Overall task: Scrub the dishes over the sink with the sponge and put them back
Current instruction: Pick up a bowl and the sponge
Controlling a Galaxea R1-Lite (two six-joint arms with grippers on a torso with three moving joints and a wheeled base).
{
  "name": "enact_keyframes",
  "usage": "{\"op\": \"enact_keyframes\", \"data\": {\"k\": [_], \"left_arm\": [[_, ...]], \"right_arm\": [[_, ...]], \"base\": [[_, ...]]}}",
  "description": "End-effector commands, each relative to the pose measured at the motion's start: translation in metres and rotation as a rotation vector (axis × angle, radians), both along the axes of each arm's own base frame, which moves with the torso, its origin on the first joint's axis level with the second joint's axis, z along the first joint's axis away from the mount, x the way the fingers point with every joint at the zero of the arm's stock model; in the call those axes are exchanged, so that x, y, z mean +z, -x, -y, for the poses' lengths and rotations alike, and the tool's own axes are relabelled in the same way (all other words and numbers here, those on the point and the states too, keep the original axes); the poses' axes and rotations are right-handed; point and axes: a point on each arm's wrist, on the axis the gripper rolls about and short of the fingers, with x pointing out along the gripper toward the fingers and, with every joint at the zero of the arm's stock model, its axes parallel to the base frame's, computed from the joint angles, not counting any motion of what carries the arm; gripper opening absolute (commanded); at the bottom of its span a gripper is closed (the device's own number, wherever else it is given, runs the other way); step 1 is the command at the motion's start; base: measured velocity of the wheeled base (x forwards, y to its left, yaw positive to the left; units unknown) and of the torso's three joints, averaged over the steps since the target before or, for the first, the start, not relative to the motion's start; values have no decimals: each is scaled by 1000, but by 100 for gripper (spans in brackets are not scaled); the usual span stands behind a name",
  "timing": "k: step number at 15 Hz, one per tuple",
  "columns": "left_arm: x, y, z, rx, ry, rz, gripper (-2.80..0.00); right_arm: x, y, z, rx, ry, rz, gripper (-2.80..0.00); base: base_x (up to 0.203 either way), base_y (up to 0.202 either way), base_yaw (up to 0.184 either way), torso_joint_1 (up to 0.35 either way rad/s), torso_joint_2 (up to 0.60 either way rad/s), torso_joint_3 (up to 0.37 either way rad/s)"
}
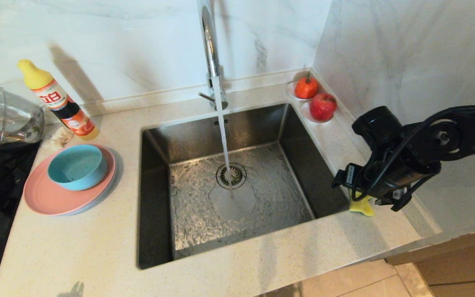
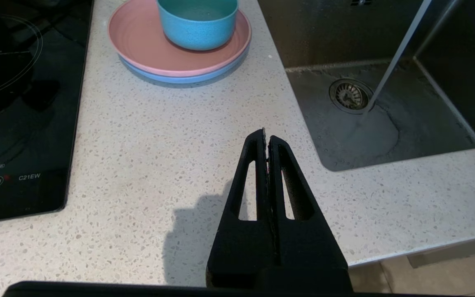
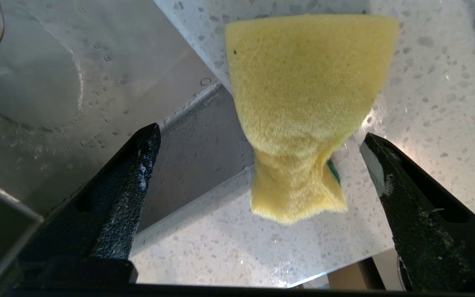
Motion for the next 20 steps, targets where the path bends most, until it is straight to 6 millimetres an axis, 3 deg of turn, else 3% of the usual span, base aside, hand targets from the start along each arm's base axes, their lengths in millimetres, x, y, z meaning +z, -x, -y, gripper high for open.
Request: {"op": "enact_keyframes", "data": {"k": [1, 10, 11, 20], "left_arm": [[-11, -3, 0, 0, 0, -40, -280], [-11, -3, 0, 0, 0, -40, -280], [-11, -3, 0, 0, 0, -40, -280], [-11, -3, 0, 1, 1, -40, -280]], "right_arm": [[-5, -3, 0, -8, 6, -14, 0], [-8, -12, 11, -29, 7, -6, 0], [-8, -13, 10, -29, 7, -6, -280], [-6, -15, 9, -26, 2, 4, -280]], "base": [[0, 0, 0, 0, 0, 0], [0, 0, 0, 0, 0, 0], [0, 0, 0, 0, 0, 0], [0, 0, 0, 0, 0, 0]]}}
